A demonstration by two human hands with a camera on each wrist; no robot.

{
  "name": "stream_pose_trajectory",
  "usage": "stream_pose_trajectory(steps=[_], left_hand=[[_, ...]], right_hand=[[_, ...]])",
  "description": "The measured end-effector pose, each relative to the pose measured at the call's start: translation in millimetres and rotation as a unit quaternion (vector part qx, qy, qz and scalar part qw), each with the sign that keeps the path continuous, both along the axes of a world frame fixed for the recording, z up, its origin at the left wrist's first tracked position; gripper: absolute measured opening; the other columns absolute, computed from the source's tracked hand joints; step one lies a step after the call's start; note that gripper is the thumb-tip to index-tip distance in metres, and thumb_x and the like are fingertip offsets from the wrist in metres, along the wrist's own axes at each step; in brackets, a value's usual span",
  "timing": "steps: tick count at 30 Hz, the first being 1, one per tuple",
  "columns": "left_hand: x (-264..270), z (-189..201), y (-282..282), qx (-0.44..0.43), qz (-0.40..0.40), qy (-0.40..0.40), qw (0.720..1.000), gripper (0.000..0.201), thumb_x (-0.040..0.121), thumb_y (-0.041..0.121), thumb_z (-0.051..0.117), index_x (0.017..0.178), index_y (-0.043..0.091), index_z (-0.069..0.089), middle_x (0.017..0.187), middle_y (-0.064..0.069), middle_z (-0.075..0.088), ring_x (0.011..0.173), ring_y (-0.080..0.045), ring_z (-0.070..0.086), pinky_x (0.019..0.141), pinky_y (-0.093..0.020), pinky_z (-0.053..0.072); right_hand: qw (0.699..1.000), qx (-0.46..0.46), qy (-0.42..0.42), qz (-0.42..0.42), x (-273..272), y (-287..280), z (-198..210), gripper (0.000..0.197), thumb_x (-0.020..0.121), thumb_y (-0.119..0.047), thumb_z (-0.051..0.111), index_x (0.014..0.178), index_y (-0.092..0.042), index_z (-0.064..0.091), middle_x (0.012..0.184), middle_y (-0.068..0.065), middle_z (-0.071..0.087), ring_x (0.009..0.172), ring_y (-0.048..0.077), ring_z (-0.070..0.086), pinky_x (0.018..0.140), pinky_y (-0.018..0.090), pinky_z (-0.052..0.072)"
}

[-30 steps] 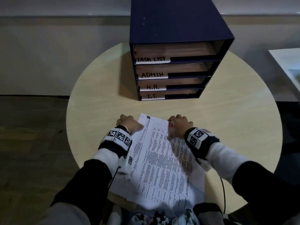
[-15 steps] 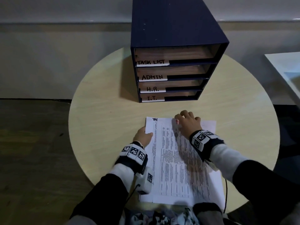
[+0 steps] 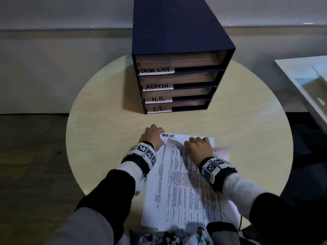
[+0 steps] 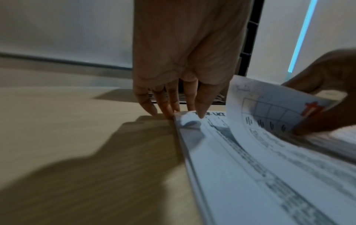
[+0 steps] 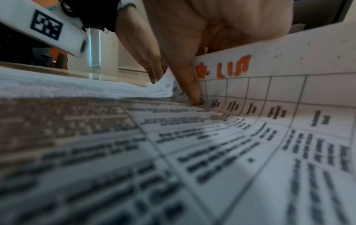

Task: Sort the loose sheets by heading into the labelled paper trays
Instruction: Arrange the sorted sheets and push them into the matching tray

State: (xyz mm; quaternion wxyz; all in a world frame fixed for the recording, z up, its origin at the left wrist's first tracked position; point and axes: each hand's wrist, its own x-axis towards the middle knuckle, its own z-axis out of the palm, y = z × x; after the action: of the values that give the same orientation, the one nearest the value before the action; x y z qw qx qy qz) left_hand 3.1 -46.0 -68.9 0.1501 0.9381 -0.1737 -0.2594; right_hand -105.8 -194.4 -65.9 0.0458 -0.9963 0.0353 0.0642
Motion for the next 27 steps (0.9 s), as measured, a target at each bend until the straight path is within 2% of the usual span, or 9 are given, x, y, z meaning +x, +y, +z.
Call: stream_pose_trajectory(steps=[2,8,13,15,17,19,23,25,27], left_hand=[[-0.8,-1.6,3.3,-0.007,-0.008,-0.032,0.999,0.043,0.089,0.008,0.046,0.130,0.021,0.048,0.134,-0.005,0.045,0.122,-0.028,0.042,0.098,-0.039,0.039],[-17.6,5.2,19.8,-0.116,-0.022,-0.105,0.987,0.042,0.092,-0.002,0.038,0.130,0.008,0.055,0.137,-0.012,0.052,0.122,-0.028,0.053,0.103,-0.032,0.039],[-17.5,6.6,21.9,-0.152,0.017,-0.130,0.980,0.017,0.090,0.009,0.050,0.102,0.009,0.062,0.113,-0.008,0.064,0.106,-0.028,0.056,0.090,-0.035,0.045],[-15.5,5.5,20.2,-0.152,0.012,-0.095,0.984,0.015,0.091,0.014,0.053,0.101,0.008,0.063,0.113,-0.010,0.063,0.106,-0.029,0.055,0.091,-0.034,0.044],[-14.0,4.6,18.4,-0.187,0.033,-0.015,0.982,0.011,0.091,0.015,0.055,0.091,0.007,0.064,0.102,-0.019,0.064,0.100,-0.032,0.058,0.081,-0.030,0.044],[-14.9,4.5,19.1,-0.218,0.049,0.025,0.974,0.014,0.090,0.014,0.056,0.079,0.007,0.062,0.088,-0.021,0.064,0.092,-0.031,0.057,0.073,-0.028,0.038],[-20.1,9.4,20.6,-0.255,0.063,0.050,0.963,0.022,0.086,0.011,0.060,0.066,0.004,0.060,0.065,-0.010,0.051,0.074,-0.020,0.044,0.071,-0.029,0.033],[-19.9,12.1,20.1,-0.278,0.063,0.094,0.954,0.026,0.085,0.011,0.062,0.062,-0.002,0.057,0.061,-0.009,0.045,0.068,-0.018,0.040,0.069,-0.029,0.032],[-20.4,15.7,18.5,-0.295,0.073,0.130,0.944,0.039,0.090,0.017,0.059,0.055,0.002,0.052,0.055,-0.006,0.040,0.061,-0.018,0.038,0.067,-0.029,0.034]], right_hand=[[1.000,0.011,-0.002,-0.008,0.1,0.4,-1.2,0.021,0.067,0.010,0.060,0.082,-0.003,0.065,0.082,0.017,0.065,0.082,0.035,0.062,0.078,0.043,0.042],[0.999,-0.013,-0.020,-0.028,-1.2,-1.8,-10.0,0.035,0.078,0.000,0.058,0.110,-0.013,0.059,0.101,0.011,0.065,0.094,0.032,0.060,0.081,0.040,0.039],[1.000,0.006,-0.026,-0.001,-0.3,1.3,-9.3,0.031,0.075,0.004,0.060,0.102,-0.009,0.065,0.110,0.011,0.057,0.106,0.031,0.055,0.089,0.045,0.038],[0.999,0.005,-0.039,0.017,0.1,1.8,-8.6,0.031,0.056,0.003,0.077,0.085,-0.010,0.072,0.106,0.014,0.063,0.096,0.033,0.063,0.079,0.046,0.048],[0.999,0.008,-0.045,0.028,1.6,0.1,-8.0,0.033,0.035,-0.006,0.090,0.061,-0.017,0.073,0.099,0.013,0.068,0.086,0.031,0.068,0.066,0.044,0.053],[0.995,0.039,-0.069,0.054,1.7,-1.6,-6.7,0.030,0.034,-0.011,0.092,0.053,-0.020,0.071,0.102,0.014,0.069,0.088,0.032,0.068,0.065,0.044,0.054],[0.982,0.093,-0.120,0.116,-2.5,2.7,-6.4,0.027,0.042,-0.009,0.090,0.057,-0.019,0.070,0.110,0.015,0.068,0.095,0.034,0.067,0.071,0.048,0.052],[0.978,0.095,-0.139,0.125,-1.7,8.4,-6.9,0.030,0.040,-0.008,0.090,0.059,-0.020,0.070,0.100,0.009,0.072,0.089,0.029,0.069,0.070,0.046,0.053],[0.974,0.097,-0.155,0.132,0.7,11.7,-6.8,0.033,0.036,-0.009,0.091,0.060,-0.022,0.071,0.085,0.001,0.073,0.077,0.022,0.070,0.066,0.041,0.053]])
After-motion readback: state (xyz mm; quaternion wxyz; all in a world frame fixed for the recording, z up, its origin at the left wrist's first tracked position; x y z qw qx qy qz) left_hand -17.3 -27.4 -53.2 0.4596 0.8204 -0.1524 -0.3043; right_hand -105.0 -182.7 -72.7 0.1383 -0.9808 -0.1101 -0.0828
